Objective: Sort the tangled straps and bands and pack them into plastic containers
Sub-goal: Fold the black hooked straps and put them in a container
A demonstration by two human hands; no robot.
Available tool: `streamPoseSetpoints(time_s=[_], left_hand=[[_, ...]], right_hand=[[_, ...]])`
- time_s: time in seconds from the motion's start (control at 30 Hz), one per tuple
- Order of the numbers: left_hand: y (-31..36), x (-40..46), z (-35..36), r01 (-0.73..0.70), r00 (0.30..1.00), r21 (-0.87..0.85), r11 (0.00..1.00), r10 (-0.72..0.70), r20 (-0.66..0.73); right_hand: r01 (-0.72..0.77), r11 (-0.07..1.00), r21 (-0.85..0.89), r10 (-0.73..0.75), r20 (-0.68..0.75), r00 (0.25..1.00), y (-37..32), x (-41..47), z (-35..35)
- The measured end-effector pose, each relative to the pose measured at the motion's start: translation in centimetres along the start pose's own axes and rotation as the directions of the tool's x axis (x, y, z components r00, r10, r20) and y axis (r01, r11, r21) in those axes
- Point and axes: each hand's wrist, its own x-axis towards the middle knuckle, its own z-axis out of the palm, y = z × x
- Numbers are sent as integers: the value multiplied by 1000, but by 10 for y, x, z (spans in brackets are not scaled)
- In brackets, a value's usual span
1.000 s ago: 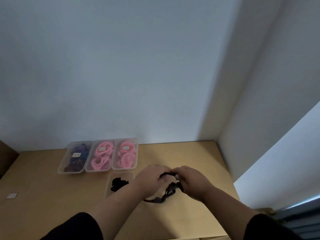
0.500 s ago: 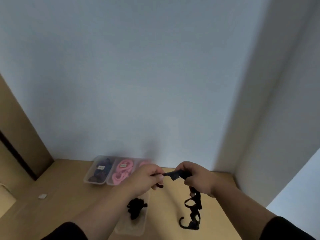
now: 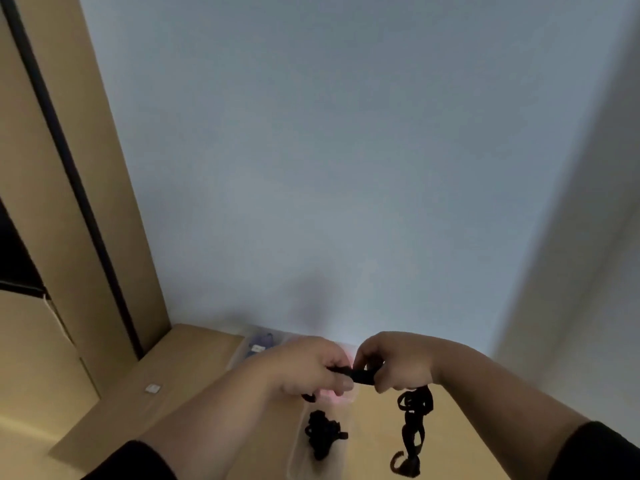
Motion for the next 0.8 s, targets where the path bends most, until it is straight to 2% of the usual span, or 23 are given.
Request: streamPoseSetpoints(time_s=[0.27,0.4,0.5,0.6,0.67,0.73,0.8], left_hand=[[-56,-93,-26,-57,991,-68,996,48,-128],[-84,-138,-35,-102,983,-201,974,68,-168],[-103,-171,-42,-220,960,-383,897,130,-247],[-123,-199,-47,-328,936,-633,702,150,-318],[-132,-211,-48,-372,924,-697,613,170,-343],[-139,-222,-48,-395,911,-696,600,155,-383],[-144,-230,-51,-390,897,-696,603,80,-434]], right_hand=[[36,998,-43,-34,47,998,-91,32,16],[33,999,-10,-32,77,997,-135,52,31],[77,965,249,-105,100,989,-157,66,44],[122,792,599,-244,127,961,-174,80,65],[160,699,697,-297,79,952,-186,92,84],[192,622,759,-301,6,954,-201,100,102],[206,563,800,-261,-64,963,-216,105,120]])
